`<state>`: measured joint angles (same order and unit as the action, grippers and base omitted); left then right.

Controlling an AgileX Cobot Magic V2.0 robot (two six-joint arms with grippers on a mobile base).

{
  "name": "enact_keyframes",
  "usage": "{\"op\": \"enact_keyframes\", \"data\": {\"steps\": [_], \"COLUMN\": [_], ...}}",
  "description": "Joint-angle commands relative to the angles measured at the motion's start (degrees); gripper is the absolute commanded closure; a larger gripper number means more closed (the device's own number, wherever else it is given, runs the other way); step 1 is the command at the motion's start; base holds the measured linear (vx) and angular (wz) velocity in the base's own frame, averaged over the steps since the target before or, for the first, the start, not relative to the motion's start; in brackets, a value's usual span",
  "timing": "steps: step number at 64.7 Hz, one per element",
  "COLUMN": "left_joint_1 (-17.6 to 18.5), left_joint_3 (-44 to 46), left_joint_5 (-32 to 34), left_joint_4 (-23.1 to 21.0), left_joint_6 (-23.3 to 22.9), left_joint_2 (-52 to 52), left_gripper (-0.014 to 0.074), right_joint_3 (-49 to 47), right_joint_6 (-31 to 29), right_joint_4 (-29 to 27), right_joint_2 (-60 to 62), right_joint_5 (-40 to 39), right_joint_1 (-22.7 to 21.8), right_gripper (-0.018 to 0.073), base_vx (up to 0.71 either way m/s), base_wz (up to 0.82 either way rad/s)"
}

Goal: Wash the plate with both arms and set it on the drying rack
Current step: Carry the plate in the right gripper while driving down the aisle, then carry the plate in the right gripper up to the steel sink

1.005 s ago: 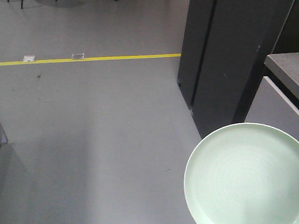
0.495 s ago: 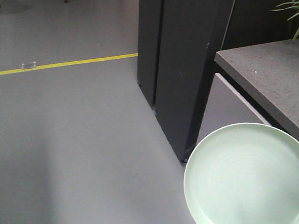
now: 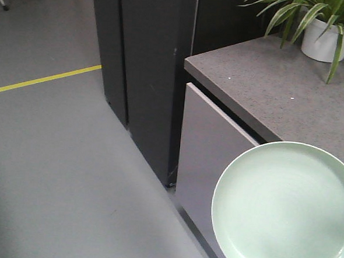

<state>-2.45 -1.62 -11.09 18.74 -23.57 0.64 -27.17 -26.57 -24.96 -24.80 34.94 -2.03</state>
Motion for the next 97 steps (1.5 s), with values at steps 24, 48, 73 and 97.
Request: {"op": "enact_keyframes", "data": {"steps": [24,48,73,97], "left_joint_1": [0.0,0.0,0.0,0.0], "left_joint_3": [1.6,1.6,1.6,1.6], "left_joint_5": [3.9,3.9,3.9,3.9], "left_joint_4": [0.2,0.2,0.2,0.2], "left_joint_6": [0.0,0.0,0.0,0.0], "left_joint_2": [0.8,0.8,0.8,0.8], "left_gripper": [0.0603,0.0603,0.0603,0.0603], "right_joint_3": [-1.6,-1.6,-1.6,-1.6], "right_joint_6": [-0.5,-0.5,-0.5,-0.5], "right_joint_4": [-1.2,-1.2,-1.2,-1.2], "right_joint_2": [-0.3,-0.3,-0.3,-0.3], "right_joint_5": [-3.9,-3.9,-3.9,-3.9], "right_joint_1": [-0.4,-0.4,-0.4,-0.4], "right_gripper": [0.0561,0.0561,0.0561,0.0561], "base_vx": [0.09,0.1,0.09,0.08], "base_wz": [-0.41,-0.38,-0.4,-0.39]}}
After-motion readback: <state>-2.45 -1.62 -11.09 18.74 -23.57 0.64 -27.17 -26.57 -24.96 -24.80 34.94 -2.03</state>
